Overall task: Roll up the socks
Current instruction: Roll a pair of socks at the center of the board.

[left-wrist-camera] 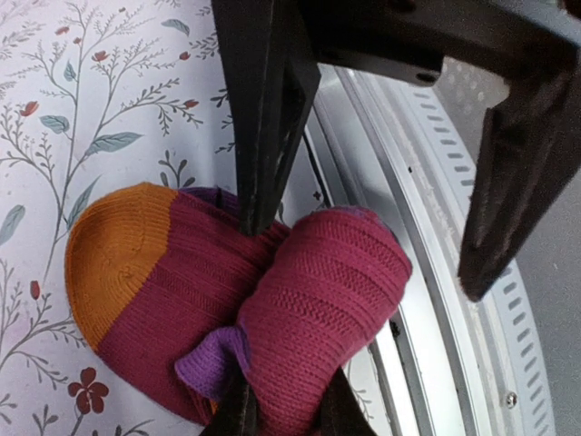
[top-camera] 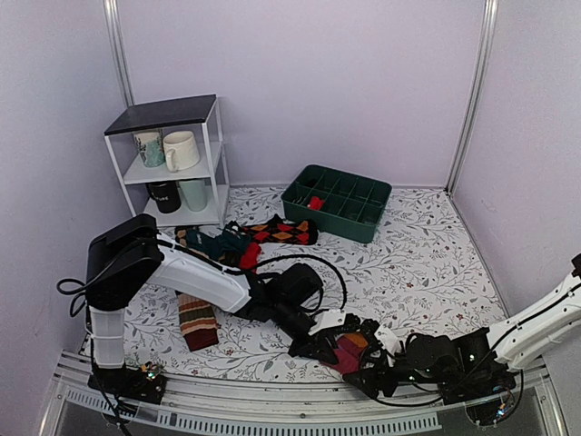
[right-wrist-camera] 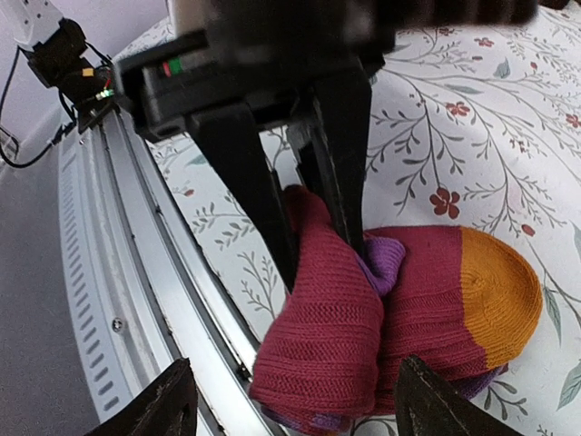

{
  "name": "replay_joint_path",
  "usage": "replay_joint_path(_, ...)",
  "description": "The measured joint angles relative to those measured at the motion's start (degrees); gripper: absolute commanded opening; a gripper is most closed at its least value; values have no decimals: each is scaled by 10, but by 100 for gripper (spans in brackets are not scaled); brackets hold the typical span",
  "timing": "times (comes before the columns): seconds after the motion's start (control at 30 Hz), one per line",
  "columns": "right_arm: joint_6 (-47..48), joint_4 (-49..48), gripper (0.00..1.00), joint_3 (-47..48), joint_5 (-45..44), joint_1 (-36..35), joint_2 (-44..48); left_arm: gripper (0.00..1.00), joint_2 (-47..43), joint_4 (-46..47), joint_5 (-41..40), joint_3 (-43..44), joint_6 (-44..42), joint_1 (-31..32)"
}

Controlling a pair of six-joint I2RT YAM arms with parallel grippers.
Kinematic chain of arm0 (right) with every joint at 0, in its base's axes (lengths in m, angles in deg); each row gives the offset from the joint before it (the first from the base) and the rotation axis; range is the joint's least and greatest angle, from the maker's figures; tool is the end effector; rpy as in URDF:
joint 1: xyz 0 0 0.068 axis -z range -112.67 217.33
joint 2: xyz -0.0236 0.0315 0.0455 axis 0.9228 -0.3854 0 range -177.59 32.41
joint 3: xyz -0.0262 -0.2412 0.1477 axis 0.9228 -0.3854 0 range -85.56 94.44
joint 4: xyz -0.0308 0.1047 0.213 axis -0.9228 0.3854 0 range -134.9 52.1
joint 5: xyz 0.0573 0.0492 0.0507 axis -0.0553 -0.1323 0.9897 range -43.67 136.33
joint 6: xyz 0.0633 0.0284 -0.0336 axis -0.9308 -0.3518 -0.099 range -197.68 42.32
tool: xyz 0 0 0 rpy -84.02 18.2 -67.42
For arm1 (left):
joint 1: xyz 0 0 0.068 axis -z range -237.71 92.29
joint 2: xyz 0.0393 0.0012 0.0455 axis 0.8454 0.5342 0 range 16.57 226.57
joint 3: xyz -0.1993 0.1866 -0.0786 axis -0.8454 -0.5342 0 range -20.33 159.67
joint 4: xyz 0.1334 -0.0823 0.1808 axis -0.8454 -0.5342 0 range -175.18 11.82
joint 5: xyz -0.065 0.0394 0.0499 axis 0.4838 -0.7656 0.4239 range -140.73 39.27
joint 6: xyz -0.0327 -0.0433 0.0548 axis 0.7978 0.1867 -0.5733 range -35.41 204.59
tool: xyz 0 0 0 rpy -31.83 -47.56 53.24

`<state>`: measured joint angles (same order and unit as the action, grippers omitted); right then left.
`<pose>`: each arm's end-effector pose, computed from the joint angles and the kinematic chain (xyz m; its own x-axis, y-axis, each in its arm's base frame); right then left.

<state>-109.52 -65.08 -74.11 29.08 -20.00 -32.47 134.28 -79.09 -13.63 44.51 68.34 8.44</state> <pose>0.0286 0.1961 0.1461 -0.5187 -0.3113 -0.7962 -0.7873 0.5371 0.3029 0.1272 -0.3856 0.1154 -0.0687 0.7074 -0.7035 0.9300 -0.2099 -0.3018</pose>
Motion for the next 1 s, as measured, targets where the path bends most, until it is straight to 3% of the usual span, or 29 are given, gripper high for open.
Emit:
replay_joint_path(0.4,3,-4,68,9,-20,-2,-60,0,2,-5,2,4,0,0)
replay_joint_path(0.67,0,-5,32,12,-28,-4,-67,0,3,-5,5,4,0,-1)
replay_joint_path(0.8,-6,-7,24,12,-26,-4,-68,0,3,-5,5,4,2,-2)
replay_joint_path(0.83,-9,-9,24,9,-25,-4,-68,2,2,-5,4,4,2,-2)
replay_joint_path(0.9,-20,-19,23,0,-22,-3,-66,21,-5,-3,-3,3,8,0)
replay_joint_path(1.0,-47,-39,23,-23,-16,3,-50,28,-23,22,-37,-17,17,9)
